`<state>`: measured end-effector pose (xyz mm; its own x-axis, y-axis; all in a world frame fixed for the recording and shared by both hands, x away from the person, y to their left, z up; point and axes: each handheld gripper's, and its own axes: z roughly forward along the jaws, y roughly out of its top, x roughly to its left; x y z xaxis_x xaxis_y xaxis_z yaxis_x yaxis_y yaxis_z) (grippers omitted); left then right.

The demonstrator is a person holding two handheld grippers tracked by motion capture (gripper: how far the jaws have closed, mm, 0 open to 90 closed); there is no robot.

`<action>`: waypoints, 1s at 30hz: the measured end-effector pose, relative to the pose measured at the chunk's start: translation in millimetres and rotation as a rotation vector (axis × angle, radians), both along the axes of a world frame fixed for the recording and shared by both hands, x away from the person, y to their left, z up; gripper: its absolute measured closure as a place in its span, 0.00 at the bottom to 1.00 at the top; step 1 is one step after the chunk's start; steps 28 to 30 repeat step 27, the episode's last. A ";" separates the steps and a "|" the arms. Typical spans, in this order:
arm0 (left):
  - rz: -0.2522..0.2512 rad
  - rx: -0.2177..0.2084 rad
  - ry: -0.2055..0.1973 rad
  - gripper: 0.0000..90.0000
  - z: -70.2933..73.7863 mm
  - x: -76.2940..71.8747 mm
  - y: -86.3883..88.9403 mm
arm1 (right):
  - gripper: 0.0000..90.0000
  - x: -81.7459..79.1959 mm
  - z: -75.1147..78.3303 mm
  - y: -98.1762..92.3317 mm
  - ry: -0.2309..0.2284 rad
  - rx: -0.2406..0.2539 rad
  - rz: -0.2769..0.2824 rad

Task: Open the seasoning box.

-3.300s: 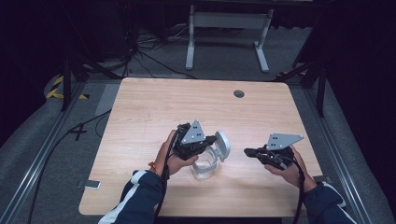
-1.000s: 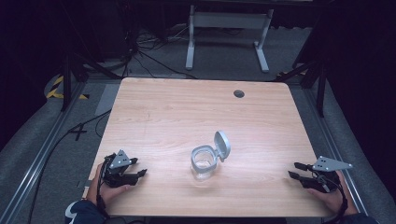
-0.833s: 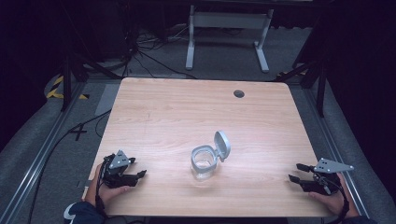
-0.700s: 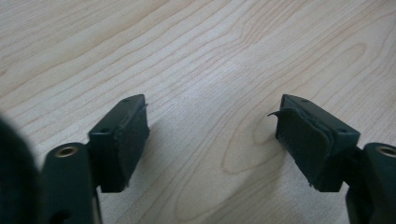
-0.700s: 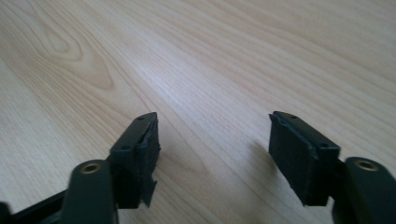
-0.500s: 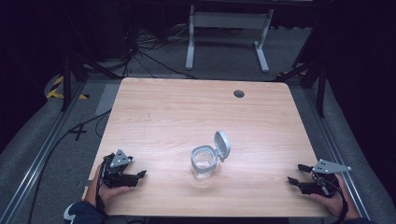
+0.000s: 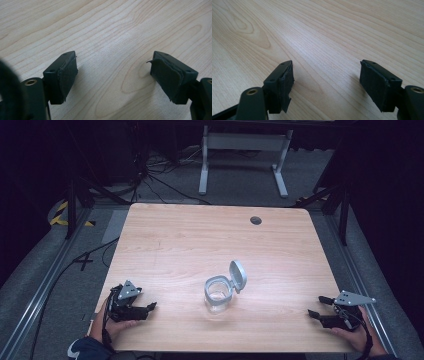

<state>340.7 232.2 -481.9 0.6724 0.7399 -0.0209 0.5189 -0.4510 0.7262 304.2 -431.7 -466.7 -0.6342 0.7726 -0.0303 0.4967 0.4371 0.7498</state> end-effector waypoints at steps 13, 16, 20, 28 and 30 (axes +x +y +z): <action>0.002 0.008 0.010 0.23 0.8 0.7 0.1 | 0.31 0.3 -0.1 -0.2 0.000 0.001 0.004; 0.000 0.014 0.003 0.22 1.1 1.8 0.2 | 0.31 0.6 -0.1 -0.3 -0.001 0.000 0.006; 0.000 0.015 -0.005 0.21 0.5 2.9 0.5 | 0.31 0.6 -0.1 -0.3 -0.001 0.000 0.007; 0.013 0.015 -0.002 0.17 0.2 4.3 -0.6 | 0.31 0.6 -0.1 -0.4 -0.001 -0.001 0.008; 0.013 0.015 -0.002 0.17 0.2 4.3 -0.6 | 0.31 0.6 -0.1 -0.4 -0.001 -0.001 0.008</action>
